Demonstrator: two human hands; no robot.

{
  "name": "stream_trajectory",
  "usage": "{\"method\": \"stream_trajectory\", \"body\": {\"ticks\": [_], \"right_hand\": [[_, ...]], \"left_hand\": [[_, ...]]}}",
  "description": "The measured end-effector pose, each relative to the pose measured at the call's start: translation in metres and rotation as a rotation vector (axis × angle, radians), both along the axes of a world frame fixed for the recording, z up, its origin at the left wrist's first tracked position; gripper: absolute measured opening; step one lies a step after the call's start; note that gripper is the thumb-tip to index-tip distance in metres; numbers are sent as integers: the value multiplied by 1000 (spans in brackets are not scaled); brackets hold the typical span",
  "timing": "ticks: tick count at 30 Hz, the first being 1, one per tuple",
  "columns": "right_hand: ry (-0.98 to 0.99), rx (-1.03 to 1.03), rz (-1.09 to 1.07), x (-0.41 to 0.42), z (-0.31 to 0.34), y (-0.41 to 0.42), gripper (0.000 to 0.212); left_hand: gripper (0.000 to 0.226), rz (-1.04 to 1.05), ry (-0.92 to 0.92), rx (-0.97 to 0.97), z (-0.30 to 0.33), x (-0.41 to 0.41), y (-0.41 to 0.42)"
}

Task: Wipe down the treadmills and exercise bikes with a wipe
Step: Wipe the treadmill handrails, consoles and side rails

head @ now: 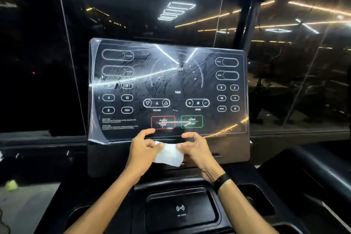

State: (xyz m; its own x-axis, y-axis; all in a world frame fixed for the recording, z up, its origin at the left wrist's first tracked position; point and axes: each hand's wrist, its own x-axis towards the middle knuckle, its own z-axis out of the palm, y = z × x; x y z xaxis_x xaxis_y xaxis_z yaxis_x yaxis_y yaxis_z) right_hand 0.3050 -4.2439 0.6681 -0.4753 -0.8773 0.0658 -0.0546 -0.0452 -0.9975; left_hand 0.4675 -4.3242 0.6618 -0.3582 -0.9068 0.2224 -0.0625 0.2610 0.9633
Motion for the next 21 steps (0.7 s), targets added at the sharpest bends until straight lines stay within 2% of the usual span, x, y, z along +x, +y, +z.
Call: {"method": "stream_trajectory", "body": {"ticks": [4, 6, 8, 10, 13, 16, 18, 21], "right_hand": [[274, 51, 79, -2, -22, 6, 33], [418, 117, 79, -6, -33, 10, 30], [563, 201, 59, -13, -49, 14, 26], [599, 271, 57, -18, -66, 19, 21], [534, 357, 83, -21, -86, 30, 24], [369, 486, 23, -29, -103, 41, 25], [151, 548, -139, -40, -114, 49, 13], [-220, 443, -454, -57, -128, 57, 4]], "left_hand": [[38, -65, -168, -47, -16, 7, -3], [37, -68, -310, -88, -25, 6, -1], [25, -100, -440, -136, -37, 5, 2], [16, -149, -536, -122, -47, 3, 9], [20, -159, -661, -51, -66, 1, 21], [19, -144, -662, 39, -86, 3, 31], [21, -127, -678, 77, -96, 6, 32], [23, -106, -685, 113, -105, 6, 28]]}}
